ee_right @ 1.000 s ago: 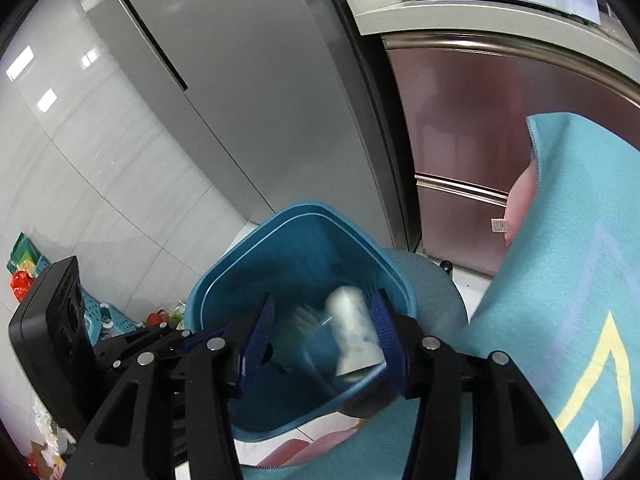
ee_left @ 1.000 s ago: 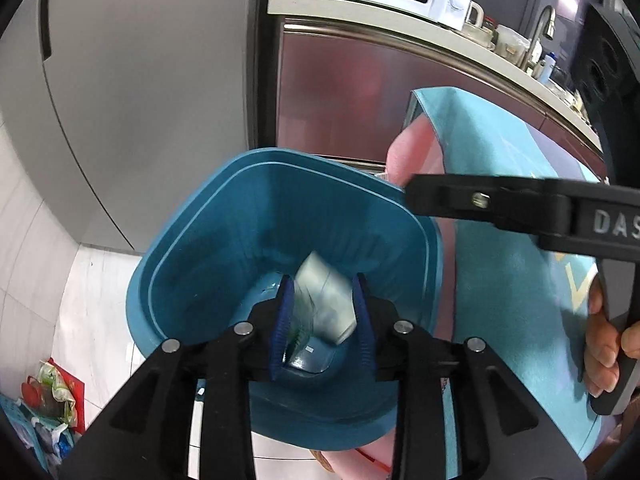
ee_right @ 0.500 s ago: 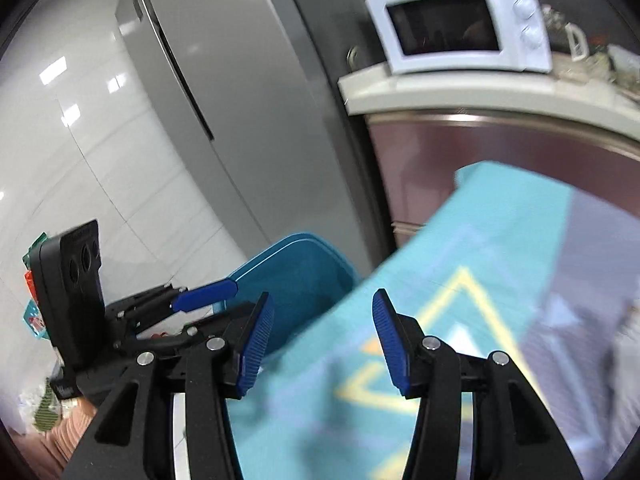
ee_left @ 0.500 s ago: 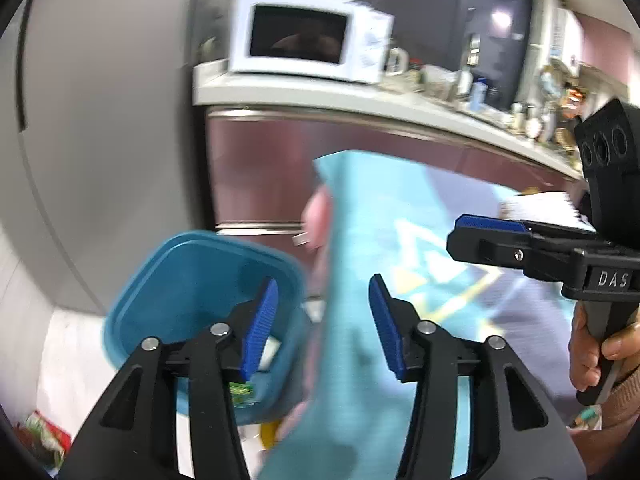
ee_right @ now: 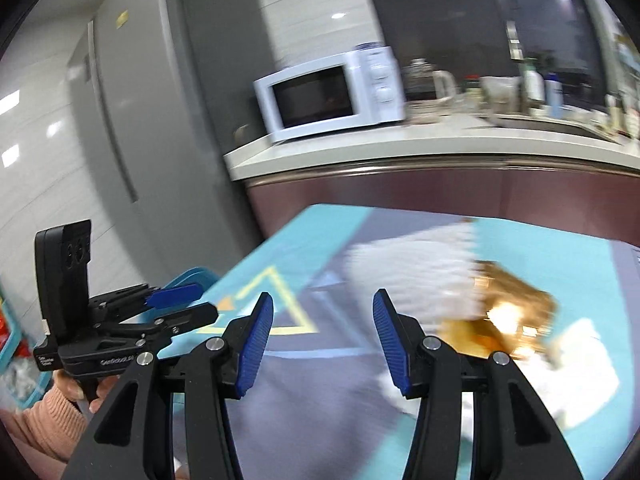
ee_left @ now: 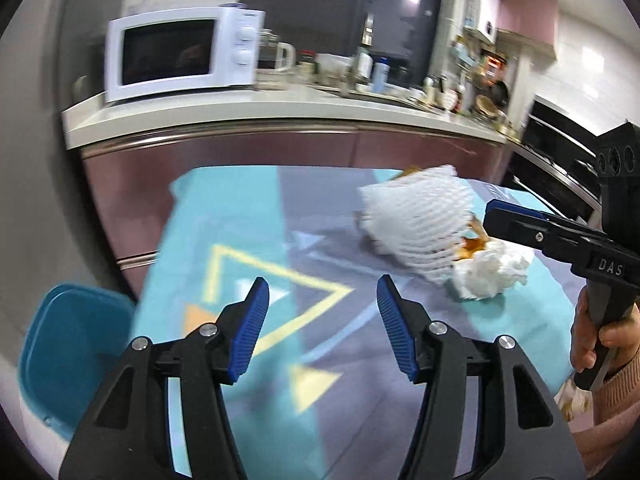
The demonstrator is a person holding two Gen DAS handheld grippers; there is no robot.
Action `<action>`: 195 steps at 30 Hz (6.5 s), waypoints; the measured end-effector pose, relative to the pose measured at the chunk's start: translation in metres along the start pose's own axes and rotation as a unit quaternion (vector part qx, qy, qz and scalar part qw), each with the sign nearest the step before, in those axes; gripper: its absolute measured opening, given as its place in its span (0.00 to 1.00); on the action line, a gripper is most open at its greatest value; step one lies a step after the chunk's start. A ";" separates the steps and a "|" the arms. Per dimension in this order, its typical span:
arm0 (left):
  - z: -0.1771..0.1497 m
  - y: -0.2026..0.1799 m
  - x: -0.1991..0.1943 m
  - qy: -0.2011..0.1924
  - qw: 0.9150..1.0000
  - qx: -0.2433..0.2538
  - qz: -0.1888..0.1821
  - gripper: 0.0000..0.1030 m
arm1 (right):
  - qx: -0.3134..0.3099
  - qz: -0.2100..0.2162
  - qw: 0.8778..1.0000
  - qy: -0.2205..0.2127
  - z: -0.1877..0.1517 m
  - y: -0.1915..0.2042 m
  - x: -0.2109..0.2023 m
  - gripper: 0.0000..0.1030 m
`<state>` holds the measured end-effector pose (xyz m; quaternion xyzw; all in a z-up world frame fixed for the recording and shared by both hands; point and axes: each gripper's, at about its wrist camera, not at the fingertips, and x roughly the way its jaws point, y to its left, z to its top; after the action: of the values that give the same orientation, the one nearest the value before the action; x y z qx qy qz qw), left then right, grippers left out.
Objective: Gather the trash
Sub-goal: 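Move both tools back over the remaining trash on the table, then grasp the white foam net with the left tool while the right tool grasps tissue, then carry the foam net and tissue over the teal bin with both tools, then open both tools to drop the net and tissue into the bin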
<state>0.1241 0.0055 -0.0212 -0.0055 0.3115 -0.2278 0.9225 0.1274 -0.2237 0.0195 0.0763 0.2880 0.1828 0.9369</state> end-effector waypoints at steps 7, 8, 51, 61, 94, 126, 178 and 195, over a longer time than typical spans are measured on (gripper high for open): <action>0.024 -0.052 0.037 0.005 0.999 0.032 -0.027 0.63 | 0.035 -0.059 0.998 -0.007 -0.016 -0.050 -0.019 0.51; 0.027 -0.060 0.043 0.008 0.999 0.037 -0.027 0.70 | 0.039 -0.065 0.997 -0.005 -0.019 -0.055 -0.019 0.52; 0.031 -0.066 0.066 0.042 0.999 -0.011 -0.016 0.10 | 0.065 -0.037 0.997 0.038 -0.062 -0.066 -0.021 0.05; 0.021 -0.045 0.024 0.023 0.999 -0.027 -0.011 0.10 | 0.051 -0.009 0.999 0.013 -0.049 -0.048 -0.036 0.05; -0.017 0.021 -0.080 -0.024 0.994 -0.064 0.086 0.10 | -0.037 0.108 0.992 0.054 -0.029 0.057 0.025 0.05; -0.053 0.124 -0.109 -0.013 0.975 -0.136 0.173 0.10 | -0.122 0.174 0.970 0.116 -0.014 0.156 0.111 0.05; -0.111 0.270 -0.035 0.076 0.931 -0.242 0.262 0.22 | -0.172 0.197 0.922 0.286 -0.021 0.267 0.281 0.17; -0.093 0.224 -0.081 0.011 0.948 -0.206 0.242 0.41 | -0.157 0.205 0.945 0.201 -0.003 0.223 0.206 0.27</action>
<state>0.1069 0.2525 -0.0842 -0.1175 0.3536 0.0711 0.9253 0.2169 0.0619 -0.0328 -0.0531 0.4165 0.4250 0.8019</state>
